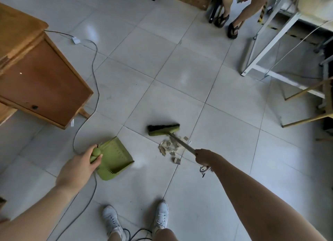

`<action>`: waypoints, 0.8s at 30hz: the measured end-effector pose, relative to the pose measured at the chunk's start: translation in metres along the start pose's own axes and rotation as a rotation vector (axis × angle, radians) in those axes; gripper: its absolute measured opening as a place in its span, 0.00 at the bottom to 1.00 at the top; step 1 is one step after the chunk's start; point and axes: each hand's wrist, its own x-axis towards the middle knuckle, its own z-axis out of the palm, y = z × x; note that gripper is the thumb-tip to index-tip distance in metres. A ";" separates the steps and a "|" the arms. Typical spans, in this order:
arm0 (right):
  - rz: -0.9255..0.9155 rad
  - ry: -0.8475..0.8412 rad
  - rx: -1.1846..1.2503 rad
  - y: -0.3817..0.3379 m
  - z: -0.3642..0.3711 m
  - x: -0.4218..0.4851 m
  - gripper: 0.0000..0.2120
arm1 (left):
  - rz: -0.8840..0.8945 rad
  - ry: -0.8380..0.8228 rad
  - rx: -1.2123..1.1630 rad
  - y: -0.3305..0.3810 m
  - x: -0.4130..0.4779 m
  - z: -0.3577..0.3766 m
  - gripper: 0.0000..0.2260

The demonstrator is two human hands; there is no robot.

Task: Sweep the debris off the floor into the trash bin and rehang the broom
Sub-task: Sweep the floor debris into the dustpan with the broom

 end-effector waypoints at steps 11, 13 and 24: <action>0.052 0.041 0.222 0.037 0.012 -0.038 0.16 | 0.079 -0.026 -0.055 0.077 -0.001 0.015 0.17; 0.062 0.075 0.391 0.041 0.015 -0.044 0.15 | 0.120 -0.023 -0.059 0.088 -0.002 0.016 0.17; 0.250 0.107 0.657 0.039 0.029 -0.034 0.09 | 0.220 -0.086 -0.037 0.110 -0.024 0.037 0.20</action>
